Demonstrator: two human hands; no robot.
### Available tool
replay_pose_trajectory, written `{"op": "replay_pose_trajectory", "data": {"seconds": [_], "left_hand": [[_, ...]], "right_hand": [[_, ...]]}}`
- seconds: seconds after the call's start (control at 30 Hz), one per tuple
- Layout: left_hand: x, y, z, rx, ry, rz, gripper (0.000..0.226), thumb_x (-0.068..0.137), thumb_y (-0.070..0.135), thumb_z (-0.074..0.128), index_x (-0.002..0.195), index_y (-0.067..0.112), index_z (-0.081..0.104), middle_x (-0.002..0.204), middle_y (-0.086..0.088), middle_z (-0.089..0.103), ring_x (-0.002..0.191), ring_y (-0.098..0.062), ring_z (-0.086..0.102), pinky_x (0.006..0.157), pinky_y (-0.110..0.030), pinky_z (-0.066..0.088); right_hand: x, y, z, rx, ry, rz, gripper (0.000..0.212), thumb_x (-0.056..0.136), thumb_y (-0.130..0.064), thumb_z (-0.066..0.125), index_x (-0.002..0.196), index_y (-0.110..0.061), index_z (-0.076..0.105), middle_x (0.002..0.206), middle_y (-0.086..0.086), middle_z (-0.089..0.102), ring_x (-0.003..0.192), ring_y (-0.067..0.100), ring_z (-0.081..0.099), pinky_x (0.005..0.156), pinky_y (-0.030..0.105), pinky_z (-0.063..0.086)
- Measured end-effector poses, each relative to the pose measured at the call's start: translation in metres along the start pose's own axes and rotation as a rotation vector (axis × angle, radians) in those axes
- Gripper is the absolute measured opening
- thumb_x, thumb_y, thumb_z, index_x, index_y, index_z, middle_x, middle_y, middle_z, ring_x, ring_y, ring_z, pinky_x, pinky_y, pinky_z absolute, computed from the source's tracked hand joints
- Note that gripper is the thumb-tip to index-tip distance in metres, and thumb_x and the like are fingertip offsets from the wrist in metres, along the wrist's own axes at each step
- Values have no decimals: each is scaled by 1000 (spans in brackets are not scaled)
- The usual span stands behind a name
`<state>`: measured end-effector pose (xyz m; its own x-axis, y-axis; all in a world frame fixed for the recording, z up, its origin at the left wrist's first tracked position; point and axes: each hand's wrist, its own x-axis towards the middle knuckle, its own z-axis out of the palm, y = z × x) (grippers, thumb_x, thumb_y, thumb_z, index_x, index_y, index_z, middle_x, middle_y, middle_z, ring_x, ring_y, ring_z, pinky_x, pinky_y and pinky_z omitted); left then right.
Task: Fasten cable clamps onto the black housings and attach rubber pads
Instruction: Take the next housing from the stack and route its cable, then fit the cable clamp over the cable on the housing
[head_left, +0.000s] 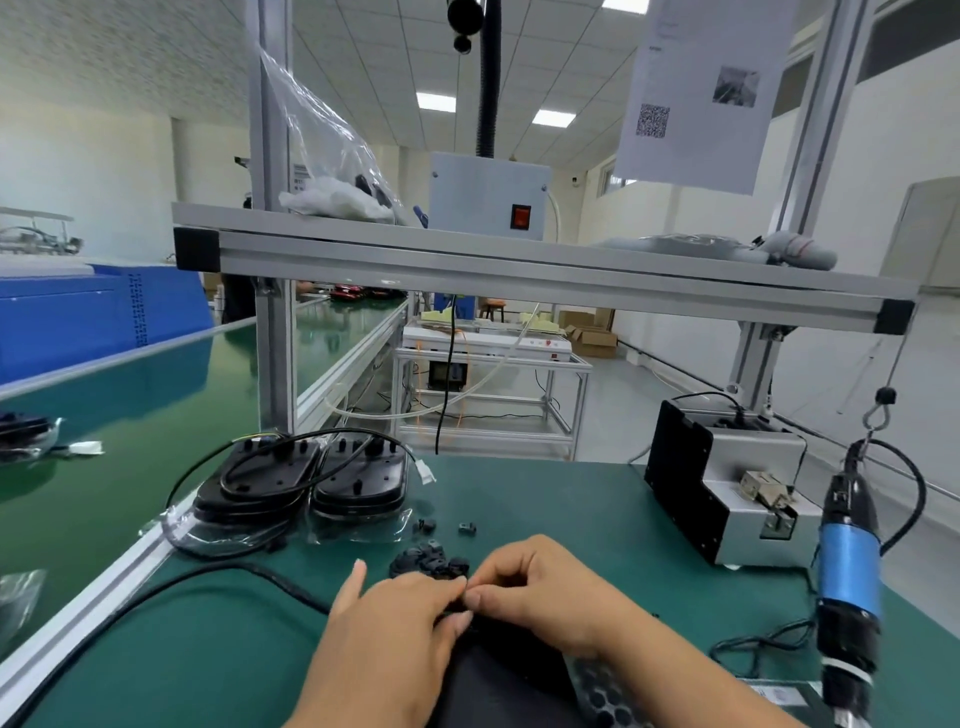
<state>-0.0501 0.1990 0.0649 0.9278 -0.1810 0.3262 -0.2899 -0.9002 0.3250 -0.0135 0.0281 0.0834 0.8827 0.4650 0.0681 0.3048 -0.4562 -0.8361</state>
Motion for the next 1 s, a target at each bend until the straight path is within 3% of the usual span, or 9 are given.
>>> {"op": "replay_pose_trajectory", "data": {"seconds": [0.1, 0.17, 0.33, 0.47, 0.57, 0.67, 0.73, 0.9, 1.0], "left_hand": [[-1, -9, 4, -102, 5, 52, 28, 93, 55, 41, 118, 59, 52, 108, 22, 57, 110, 5, 50, 101, -15, 30], [-2, -12, 4, -181, 32, 42, 24, 90, 57, 47, 112, 57, 58, 101, 23, 57, 104, 5, 51, 89, -17, 41], [-8, -13, 8, -200, 97, 70, 24, 91, 57, 45, 113, 60, 56, 102, 28, 54, 106, 8, 46, 89, -17, 41], [-9, -16, 10, -211, 92, 140, 27, 94, 52, 43, 118, 62, 51, 102, 32, 48, 104, 7, 43, 87, -5, 32], [-8, -22, 11, -251, 55, 170, 29, 93, 47, 49, 119, 59, 52, 101, 34, 48, 104, 6, 45, 88, -2, 29], [-8, -26, 12, -269, 59, 163, 30, 91, 48, 52, 119, 58, 53, 95, 36, 46, 104, 8, 44, 90, -5, 32], [-9, -26, 12, -277, 73, 166, 30, 89, 51, 52, 119, 57, 54, 94, 36, 48, 104, 9, 43, 91, -9, 34], [-12, -25, 7, -272, 97, 190, 26, 91, 52, 48, 116, 55, 55, 99, 33, 50, 105, 10, 39, 91, -17, 39], [-13, -22, 3, -227, 165, 190, 28, 91, 57, 43, 118, 55, 51, 103, 29, 49, 106, 10, 38, 88, -15, 40]], "right_hand": [[5, -1, -19, 89, -2, 102, 21, 80, -43, 71, 74, -23, 76, 71, -3, 68, 66, 5, 59, 61, 17, 46], [26, 7, -33, 191, 199, 191, 17, 88, -29, 69, 78, -16, 72, 70, 1, 68, 62, 8, 64, 54, 16, 48], [96, 33, -26, 10, 350, 405, 19, 91, -7, 59, 73, -13, 59, 69, 8, 58, 58, 17, 55, 55, 23, 48], [129, 36, -10, -568, 271, 452, 43, 91, -35, 61, 58, -14, 42, 57, 2, 45, 51, 17, 44, 48, 23, 34], [136, 37, -7, -688, 232, 475, 44, 89, -42, 63, 59, -13, 49, 57, 4, 48, 61, 25, 54, 50, 26, 37], [138, 42, -8, -669, 203, 448, 30, 91, -37, 64, 91, -8, 75, 87, 8, 71, 90, 25, 67, 72, 26, 49], [137, 45, -8, -632, 233, 391, 25, 90, -32, 66, 98, -11, 76, 102, 5, 73, 95, 22, 67, 72, 23, 46], [132, 44, -6, -627, 219, 324, 14, 93, -23, 63, 97, -12, 71, 106, 6, 71, 98, 25, 64, 75, 27, 45], [118, 26, -15, -308, 325, 260, 16, 94, -17, 60, 79, -16, 58, 78, 6, 66, 73, 21, 63, 64, 28, 49]]}}
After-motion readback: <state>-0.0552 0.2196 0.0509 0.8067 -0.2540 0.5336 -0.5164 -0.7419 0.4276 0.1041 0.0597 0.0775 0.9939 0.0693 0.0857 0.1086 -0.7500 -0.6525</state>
